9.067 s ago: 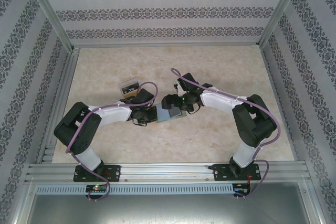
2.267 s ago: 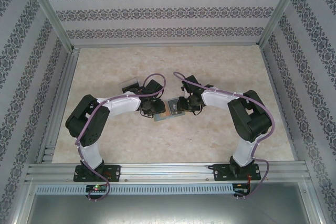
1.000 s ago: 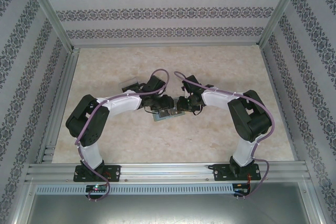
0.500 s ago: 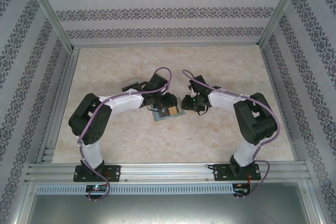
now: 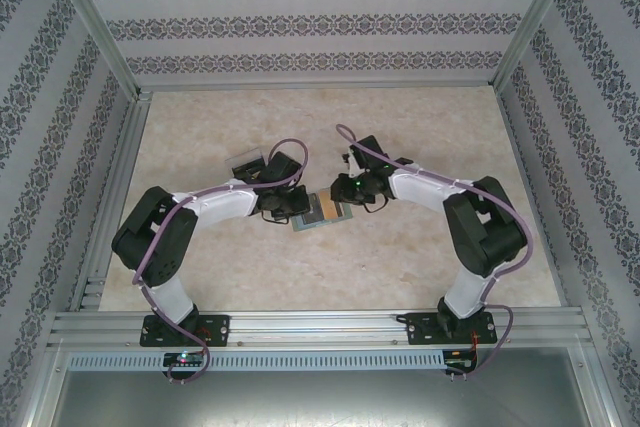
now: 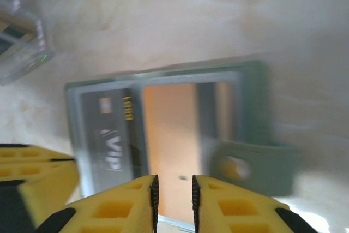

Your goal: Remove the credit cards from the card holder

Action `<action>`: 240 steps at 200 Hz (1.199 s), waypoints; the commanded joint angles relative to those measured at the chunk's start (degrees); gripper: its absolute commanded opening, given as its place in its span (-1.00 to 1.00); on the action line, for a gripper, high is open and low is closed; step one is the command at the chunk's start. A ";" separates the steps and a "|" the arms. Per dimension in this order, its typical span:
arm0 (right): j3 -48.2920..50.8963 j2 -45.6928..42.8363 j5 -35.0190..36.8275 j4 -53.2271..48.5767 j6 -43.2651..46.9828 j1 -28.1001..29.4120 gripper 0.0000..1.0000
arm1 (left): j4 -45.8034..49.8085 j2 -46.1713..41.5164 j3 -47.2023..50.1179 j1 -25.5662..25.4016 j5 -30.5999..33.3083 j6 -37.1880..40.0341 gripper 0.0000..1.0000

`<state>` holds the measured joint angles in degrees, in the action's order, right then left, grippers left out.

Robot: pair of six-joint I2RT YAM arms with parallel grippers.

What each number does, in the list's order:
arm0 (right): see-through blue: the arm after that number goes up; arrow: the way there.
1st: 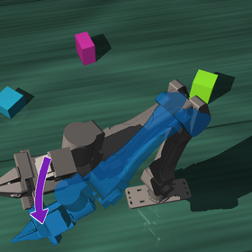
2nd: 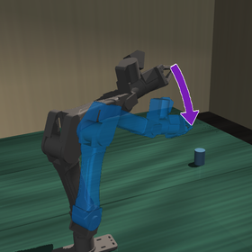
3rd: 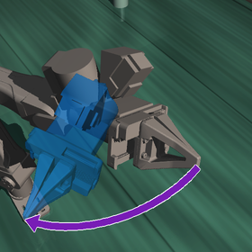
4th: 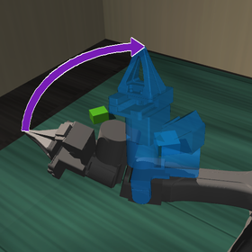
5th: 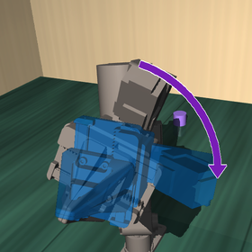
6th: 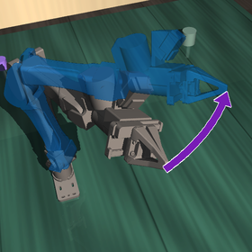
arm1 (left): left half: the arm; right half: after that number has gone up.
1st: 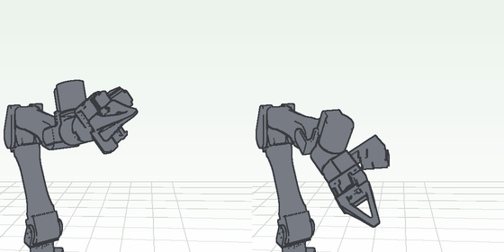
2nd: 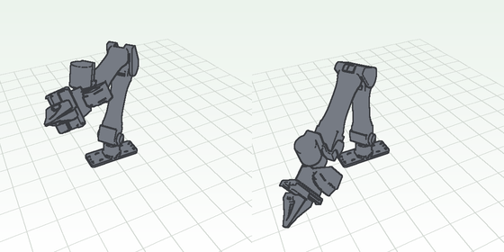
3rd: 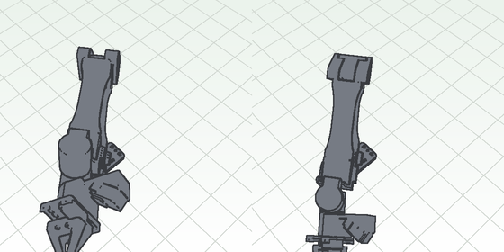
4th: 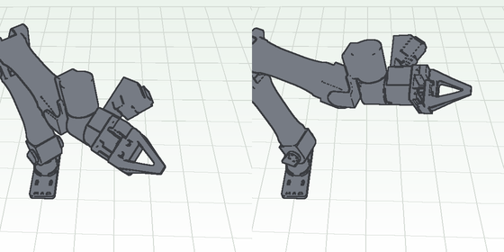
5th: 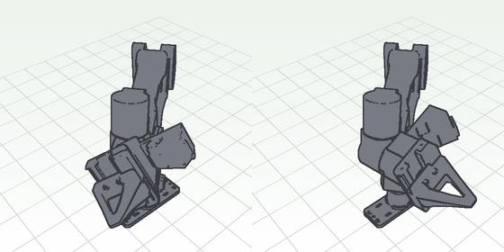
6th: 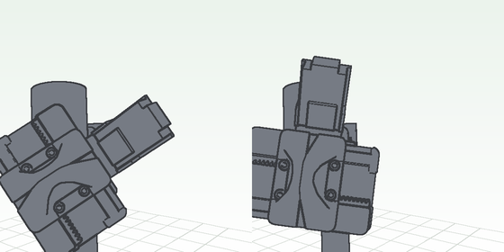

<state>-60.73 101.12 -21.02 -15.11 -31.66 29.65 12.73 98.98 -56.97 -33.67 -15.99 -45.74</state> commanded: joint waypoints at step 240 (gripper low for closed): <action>-4.67 9.86 -7.85 1.31 -2.42 3.93 -0.59 | 2.82 4.11 2.03 0.36 0.56 -0.83 -0.81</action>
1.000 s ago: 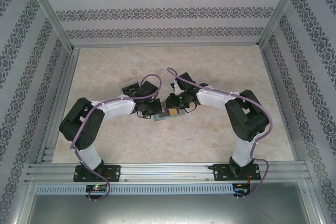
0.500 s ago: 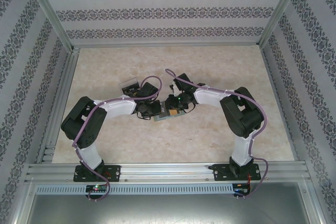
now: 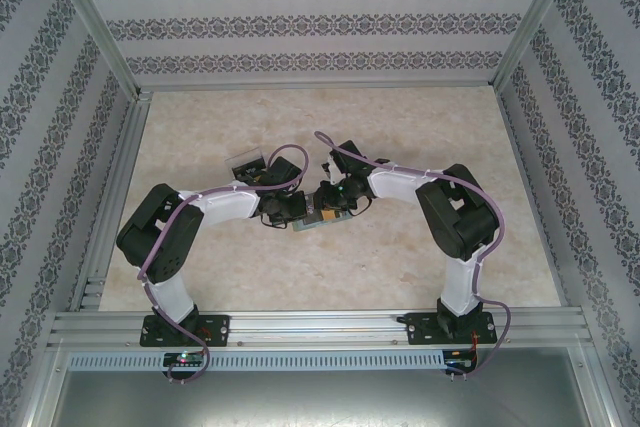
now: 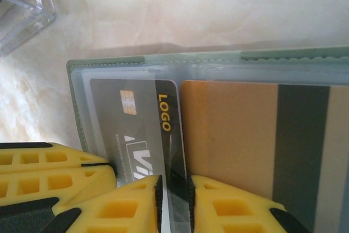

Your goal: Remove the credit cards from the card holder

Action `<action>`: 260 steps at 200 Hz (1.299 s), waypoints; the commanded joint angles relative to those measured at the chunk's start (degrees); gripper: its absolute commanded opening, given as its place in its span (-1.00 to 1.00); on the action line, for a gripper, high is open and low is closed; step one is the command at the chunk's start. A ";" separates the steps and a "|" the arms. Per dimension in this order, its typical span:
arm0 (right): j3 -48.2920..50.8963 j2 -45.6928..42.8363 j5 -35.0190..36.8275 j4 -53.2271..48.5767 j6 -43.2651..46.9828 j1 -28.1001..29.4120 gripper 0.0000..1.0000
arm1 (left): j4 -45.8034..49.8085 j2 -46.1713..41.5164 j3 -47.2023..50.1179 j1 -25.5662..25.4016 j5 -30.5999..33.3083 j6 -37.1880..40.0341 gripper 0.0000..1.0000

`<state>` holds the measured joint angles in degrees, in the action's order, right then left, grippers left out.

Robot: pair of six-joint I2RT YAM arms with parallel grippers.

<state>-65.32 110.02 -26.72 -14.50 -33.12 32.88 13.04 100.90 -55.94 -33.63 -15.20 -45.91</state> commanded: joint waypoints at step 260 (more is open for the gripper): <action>2.63 0.76 -6.41 5.27 -1.68 -1.88 -0.46 | 3.13 2.24 0.72 0.32 -0.31 -0.16 -0.82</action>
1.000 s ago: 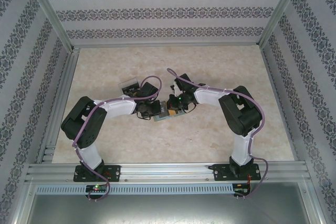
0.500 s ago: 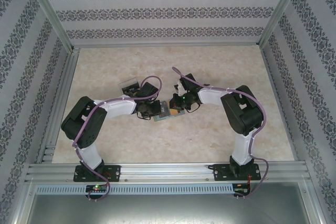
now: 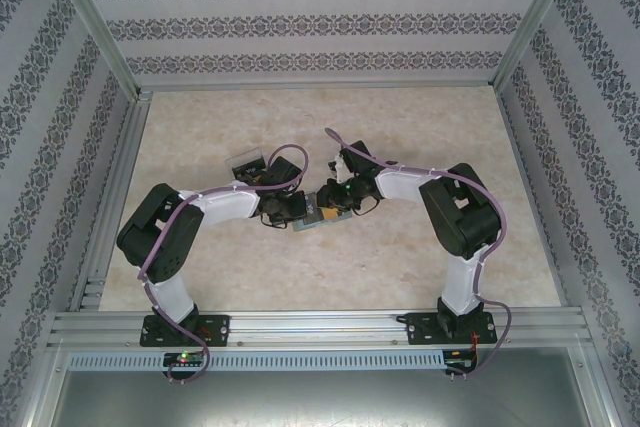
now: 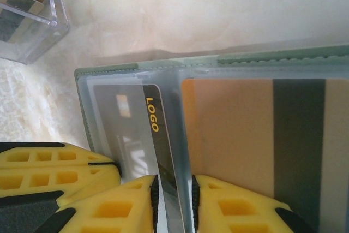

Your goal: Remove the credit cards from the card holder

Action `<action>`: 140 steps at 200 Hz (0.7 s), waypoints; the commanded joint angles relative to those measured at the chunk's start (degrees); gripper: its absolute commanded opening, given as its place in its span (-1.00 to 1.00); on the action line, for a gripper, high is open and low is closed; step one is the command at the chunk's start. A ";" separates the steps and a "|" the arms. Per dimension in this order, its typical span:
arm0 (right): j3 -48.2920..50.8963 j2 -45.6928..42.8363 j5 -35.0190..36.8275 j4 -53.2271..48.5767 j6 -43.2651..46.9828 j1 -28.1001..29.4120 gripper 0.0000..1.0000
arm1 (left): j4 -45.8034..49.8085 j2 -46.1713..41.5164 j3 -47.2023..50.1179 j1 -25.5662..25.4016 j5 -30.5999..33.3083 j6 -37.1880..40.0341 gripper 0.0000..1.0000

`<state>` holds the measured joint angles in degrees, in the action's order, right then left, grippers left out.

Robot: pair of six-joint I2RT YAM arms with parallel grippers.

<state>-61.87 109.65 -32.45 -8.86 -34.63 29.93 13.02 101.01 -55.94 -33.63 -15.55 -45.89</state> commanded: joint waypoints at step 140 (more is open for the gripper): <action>-0.21 1.89 -2.22 0.57 -0.44 0.17 -1.00 | 5.14 -2.09 0.62 1.63 1.10 0.79 -0.48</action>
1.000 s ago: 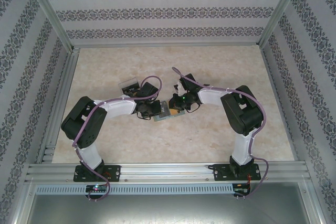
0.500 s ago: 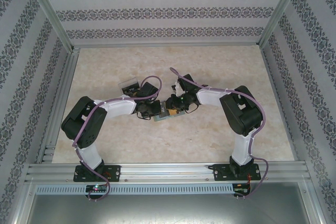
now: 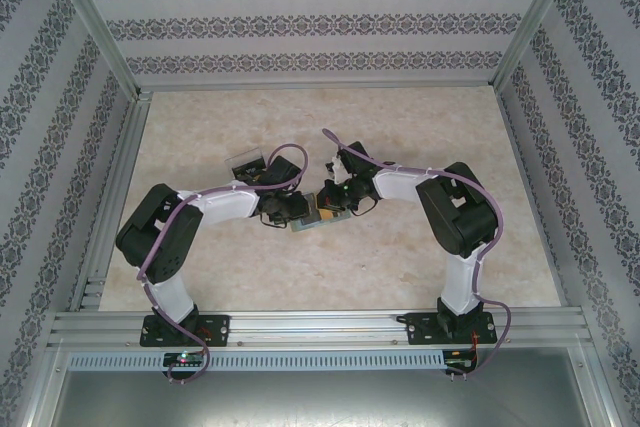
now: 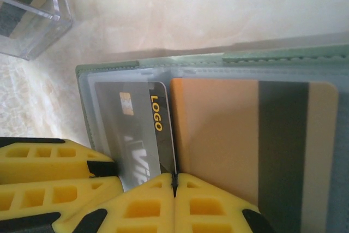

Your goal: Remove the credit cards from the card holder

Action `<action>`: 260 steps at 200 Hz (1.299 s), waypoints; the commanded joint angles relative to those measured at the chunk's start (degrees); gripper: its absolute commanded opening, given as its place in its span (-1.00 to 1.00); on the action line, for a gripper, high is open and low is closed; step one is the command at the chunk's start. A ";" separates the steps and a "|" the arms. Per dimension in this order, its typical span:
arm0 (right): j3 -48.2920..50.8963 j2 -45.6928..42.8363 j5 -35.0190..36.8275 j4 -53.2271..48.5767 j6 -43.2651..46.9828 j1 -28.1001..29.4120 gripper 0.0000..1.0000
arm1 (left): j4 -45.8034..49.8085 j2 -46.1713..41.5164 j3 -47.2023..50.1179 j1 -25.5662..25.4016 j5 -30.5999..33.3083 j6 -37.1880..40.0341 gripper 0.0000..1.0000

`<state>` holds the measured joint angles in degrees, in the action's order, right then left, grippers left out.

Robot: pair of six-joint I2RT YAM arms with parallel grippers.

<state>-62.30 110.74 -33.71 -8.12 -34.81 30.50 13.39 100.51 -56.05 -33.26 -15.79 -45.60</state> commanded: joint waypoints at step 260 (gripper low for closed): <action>1.70 0.83 -2.06 1.13 -0.22 -1.37 -1.00 | 4.41 3.05 0.64 1.44 -0.70 0.46 -1.00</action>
<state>-61.39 111.13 -36.84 -6.55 -35.46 28.99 14.57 101.32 -56.27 -32.49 -16.93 -45.41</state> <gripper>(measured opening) 0.064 0.053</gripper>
